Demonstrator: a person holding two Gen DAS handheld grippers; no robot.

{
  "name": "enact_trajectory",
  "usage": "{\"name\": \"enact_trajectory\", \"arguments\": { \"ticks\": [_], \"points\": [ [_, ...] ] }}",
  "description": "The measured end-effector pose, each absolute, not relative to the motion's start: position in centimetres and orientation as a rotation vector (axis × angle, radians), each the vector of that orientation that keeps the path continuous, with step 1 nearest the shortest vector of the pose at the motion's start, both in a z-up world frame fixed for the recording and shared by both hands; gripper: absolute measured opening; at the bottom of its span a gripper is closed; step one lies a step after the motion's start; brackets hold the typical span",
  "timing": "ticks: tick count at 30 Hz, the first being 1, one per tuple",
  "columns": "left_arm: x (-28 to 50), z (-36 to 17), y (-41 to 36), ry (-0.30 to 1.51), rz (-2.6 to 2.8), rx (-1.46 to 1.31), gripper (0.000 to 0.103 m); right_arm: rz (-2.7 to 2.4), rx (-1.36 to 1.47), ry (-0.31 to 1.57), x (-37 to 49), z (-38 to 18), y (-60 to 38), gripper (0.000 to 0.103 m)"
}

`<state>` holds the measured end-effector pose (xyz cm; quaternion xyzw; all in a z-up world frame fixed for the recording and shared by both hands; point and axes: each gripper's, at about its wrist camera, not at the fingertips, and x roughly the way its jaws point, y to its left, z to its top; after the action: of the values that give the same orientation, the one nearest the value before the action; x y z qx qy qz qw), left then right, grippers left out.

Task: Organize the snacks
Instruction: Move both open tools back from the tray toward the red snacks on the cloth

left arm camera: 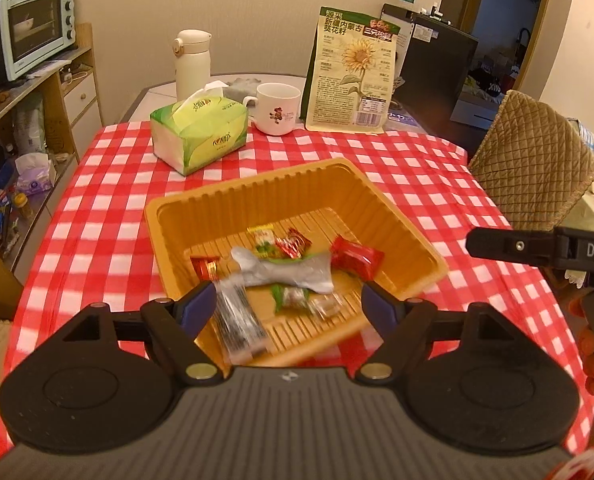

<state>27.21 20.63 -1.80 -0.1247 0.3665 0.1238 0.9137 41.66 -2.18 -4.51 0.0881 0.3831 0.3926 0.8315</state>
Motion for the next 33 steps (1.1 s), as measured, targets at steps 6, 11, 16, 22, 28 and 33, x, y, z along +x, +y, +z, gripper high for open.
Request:
{"name": "enact_trajectory", "arguments": {
  "ticks": [6,11,16,22,28,33],
  "points": [
    [23.0,-1.7,17.8,0.763,0.271,-0.277,0.079,0.84,0.2,0.811,38.2,-4.3,-6.3,0.098],
    [19.2,-2.1,15.0,0.777,0.279,-0.295,0.079,0.845,0.197,0.82,35.1,-4.4,-9.5,0.098],
    [16.0,-2.3,12.1,0.784,0.285,-0.288,0.079,0.863,0.171,0.838,31.9,-4.7,-12.1,0.098],
    [13.2,-3.0,8.8,0.809,0.277,-0.286,0.079,0.886,0.102,0.854,28.5,-5.9,-14.9,0.098],
    [11.3,-3.9,5.6,0.835,0.264,-0.273,0.079,0.889,0.048,0.88,25.8,-7.3,-17.4,0.098],
    [10.3,-4.8,3.7,0.858,0.254,-0.278,0.079,0.881,0.019,0.902,24.6,-8.5,-19.0,0.098]
  ]
}}
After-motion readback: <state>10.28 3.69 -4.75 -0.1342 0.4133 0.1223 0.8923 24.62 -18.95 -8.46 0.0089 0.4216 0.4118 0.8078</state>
